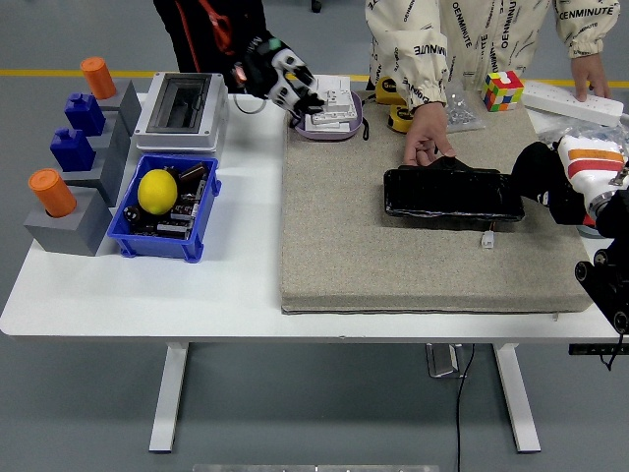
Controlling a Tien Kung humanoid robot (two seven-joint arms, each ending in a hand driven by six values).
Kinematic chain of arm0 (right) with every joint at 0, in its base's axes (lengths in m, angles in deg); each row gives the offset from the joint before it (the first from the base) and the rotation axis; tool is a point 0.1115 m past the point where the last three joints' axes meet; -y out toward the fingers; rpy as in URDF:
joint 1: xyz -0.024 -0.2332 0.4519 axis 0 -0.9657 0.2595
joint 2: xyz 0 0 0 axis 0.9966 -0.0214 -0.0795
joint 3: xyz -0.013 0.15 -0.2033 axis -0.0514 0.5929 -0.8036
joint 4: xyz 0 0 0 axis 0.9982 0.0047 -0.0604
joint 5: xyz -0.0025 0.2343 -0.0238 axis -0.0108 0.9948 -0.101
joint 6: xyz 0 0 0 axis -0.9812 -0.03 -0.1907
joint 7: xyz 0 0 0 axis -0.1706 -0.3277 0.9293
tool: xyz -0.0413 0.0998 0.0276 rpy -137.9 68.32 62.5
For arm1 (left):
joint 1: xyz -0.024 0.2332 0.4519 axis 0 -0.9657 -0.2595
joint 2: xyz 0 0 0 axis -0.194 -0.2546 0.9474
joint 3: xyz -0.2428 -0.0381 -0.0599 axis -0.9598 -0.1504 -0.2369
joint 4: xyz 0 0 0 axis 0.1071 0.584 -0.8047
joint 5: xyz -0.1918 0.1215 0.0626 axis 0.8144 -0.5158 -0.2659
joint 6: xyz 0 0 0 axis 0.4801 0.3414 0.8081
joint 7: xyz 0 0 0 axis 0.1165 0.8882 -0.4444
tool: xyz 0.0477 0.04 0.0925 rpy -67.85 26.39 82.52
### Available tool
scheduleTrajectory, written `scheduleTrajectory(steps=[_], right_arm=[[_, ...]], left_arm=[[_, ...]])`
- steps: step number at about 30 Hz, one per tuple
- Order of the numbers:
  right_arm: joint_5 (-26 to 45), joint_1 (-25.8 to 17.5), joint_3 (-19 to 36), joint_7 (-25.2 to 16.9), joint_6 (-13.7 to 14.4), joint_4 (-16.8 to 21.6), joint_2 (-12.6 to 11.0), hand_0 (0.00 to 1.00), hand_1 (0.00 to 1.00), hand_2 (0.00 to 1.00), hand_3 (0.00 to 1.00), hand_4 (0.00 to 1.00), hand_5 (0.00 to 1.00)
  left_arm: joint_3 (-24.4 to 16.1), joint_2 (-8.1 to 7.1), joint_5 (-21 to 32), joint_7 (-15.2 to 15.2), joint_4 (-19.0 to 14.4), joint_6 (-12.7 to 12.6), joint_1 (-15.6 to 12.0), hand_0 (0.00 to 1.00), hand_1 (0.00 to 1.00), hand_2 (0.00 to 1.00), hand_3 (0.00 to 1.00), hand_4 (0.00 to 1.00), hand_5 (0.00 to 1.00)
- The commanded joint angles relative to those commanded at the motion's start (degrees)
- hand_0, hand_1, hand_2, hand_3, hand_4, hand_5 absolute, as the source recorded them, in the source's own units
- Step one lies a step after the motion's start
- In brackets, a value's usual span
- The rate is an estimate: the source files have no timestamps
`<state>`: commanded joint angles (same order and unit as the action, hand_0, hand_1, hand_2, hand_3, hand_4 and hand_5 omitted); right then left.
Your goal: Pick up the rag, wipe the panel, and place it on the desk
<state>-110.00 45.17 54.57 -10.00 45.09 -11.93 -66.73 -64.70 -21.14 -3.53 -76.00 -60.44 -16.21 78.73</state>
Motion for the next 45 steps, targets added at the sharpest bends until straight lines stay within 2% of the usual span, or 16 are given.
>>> scheduleTrajectory(steps=[22, 37, 45], right_arm=[[-0.25, 0.22, 0.47, 0.06, 0.20, 0.65, 4.29, 0.280, 0.360, 0.419, 0.427, 0.998, 0.117], [-0.09, 1.39, -0.75, 0.14, 0.31, 1.15, 8.83, 0.280, 0.360, 0.419, 0.427, 0.998, 0.116], [0.16, 1.96, -2.23, 0.15, 0.40, 0.97, 12.07, 0.280, 0.360, 0.419, 0.427, 0.998, 0.116]], left_arm=[[0.35, -0.35, -0.09, 0.03, 0.00, 0.01, 0.03, 0.647, 0.694, 0.738, 0.563, 0.596, 0.473], [0.16, -0.49, -0.31, 0.14, 0.00, 0.01, 0.13, 0.646, 0.694, 0.737, 0.563, 0.596, 0.473], [0.53, -0.61, -0.17, 0.05, 0.00, 0.04, 0.28, 0.650, 0.694, 0.737, 0.563, 0.596, 0.471]])
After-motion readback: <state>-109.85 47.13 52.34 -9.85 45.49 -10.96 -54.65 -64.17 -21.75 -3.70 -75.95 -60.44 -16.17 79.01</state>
